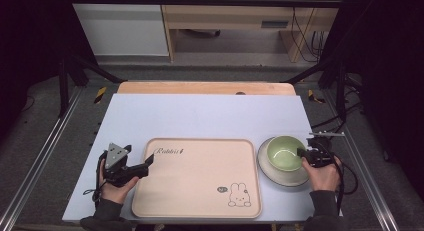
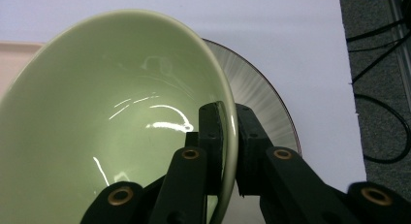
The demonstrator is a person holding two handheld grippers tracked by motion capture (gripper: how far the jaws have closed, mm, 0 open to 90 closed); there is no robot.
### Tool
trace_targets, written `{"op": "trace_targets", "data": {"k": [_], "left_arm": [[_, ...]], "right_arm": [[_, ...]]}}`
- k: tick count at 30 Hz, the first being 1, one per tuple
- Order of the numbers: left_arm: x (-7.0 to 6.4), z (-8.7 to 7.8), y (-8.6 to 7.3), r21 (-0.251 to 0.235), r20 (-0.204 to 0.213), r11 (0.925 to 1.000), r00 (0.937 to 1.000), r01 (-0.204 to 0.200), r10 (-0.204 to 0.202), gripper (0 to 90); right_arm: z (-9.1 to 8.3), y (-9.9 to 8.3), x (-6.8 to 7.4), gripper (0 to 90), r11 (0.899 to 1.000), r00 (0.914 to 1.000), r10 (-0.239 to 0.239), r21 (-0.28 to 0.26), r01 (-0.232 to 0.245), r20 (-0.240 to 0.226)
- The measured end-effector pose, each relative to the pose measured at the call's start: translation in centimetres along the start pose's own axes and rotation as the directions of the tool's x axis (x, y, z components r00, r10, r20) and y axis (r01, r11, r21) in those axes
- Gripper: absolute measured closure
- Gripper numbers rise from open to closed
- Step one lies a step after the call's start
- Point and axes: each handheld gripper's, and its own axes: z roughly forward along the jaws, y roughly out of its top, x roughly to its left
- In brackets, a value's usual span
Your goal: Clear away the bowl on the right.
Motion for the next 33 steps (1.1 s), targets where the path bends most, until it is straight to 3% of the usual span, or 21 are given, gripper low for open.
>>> {"op": "trace_targets", "data": {"k": [26,33], "left_arm": [[0.0,0.0,0.1,-0.004,0.001,1.0,1.0,0.004,-0.004,14.5],[0.0,-0.1,0.2,-0.008,0.002,1.0,1.0,0.005,-0.005,14.5]], "right_arm": [[-0.9,-0.1,1.0,82.7,0.998,0.9993,-0.037,-0.041,0.037,0.008],[-1.4,0.0,1.3,82.7,0.998,0.9992,-0.039,-0.053,0.039,-0.01]]}}
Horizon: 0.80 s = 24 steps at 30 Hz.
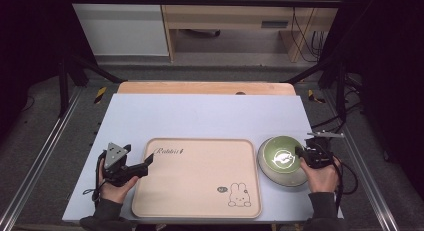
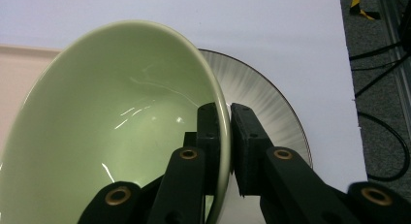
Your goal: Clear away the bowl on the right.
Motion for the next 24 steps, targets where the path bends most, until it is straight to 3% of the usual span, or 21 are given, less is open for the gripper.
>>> {"op": "trace_targets", "data": {"k": [15,24], "left_arm": [[-0.1,-0.1,0.0,-0.003,0.002,1.0,1.0,-0.007,0.007,14.5],[-0.1,-0.1,0.0,-0.003,0.001,1.0,1.0,-0.005,0.005,14.5]], "right_arm": [[-1.1,0.3,0.9,82.7,0.999,0.9984,0.001,-0.033,-0.003,-0.057],[-1.7,0.9,2.3,82.7,0.997,0.9948,-0.047,-0.064,0.042,-0.09]]}}
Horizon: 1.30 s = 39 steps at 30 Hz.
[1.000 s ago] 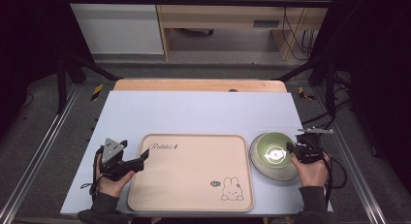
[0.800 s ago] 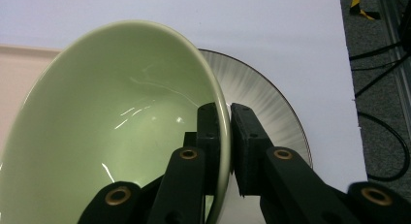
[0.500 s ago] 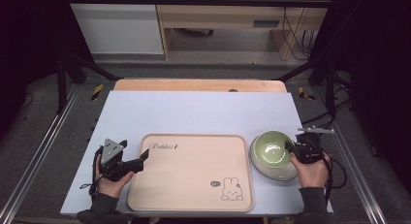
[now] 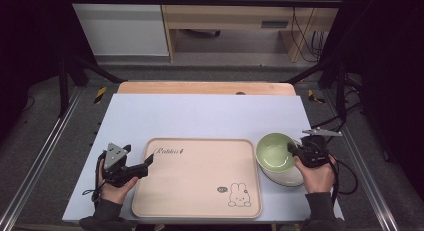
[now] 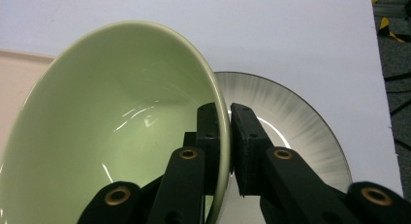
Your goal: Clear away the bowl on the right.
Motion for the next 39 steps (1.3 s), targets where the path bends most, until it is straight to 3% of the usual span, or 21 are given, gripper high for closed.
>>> {"op": "trace_targets", "data": {"k": [15,18,39], "left_arm": [[-0.1,0.0,0.0,0.003,0.006,1.0,1.0,-0.004,0.004,14.5],[0.0,0.0,0.0,0.002,0.006,1.0,1.0,-0.003,0.003,14.5],[-0.1,0.0,0.0,0.0,0.012,1.0,0.9999,-0.004,0.004,14.5]], "right_arm": [[-0.1,1.9,3.2,82.6,0.998,0.9964,-0.053,-0.039,0.051,-0.066],[-0.3,2.3,4.0,82.6,0.996,0.9929,-0.068,-0.055,0.063,-0.097],[-0.4,3.8,8.1,82.5,0.987,0.9731,-0.144,-0.095,0.128,-0.18]]}}
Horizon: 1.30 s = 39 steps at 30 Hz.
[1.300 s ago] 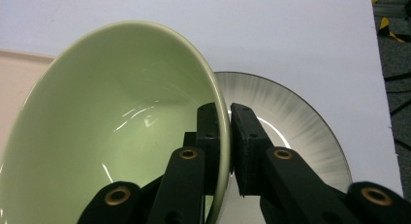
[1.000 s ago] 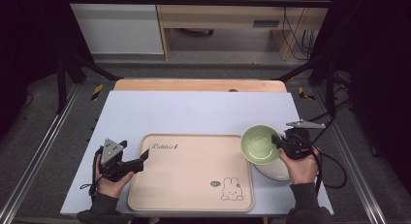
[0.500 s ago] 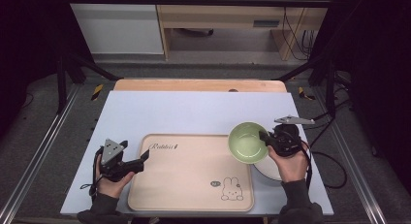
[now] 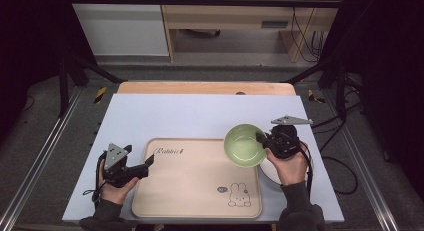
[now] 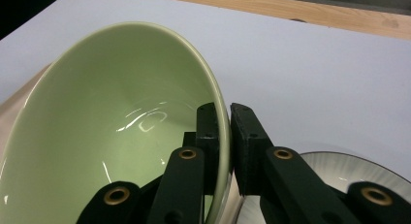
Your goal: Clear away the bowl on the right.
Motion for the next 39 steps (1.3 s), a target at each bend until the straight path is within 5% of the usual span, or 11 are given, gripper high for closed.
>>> {"op": "trace_targets", "data": {"k": [39], "left_arm": [[0.0,-0.1,0.1,-0.003,0.008,1.0,1.0,0.0,0.0,14.5]], "right_arm": [[4.8,1.7,5.0,82.5,0.998,0.9935,-0.06,0.032,0.063,-0.096]]}}
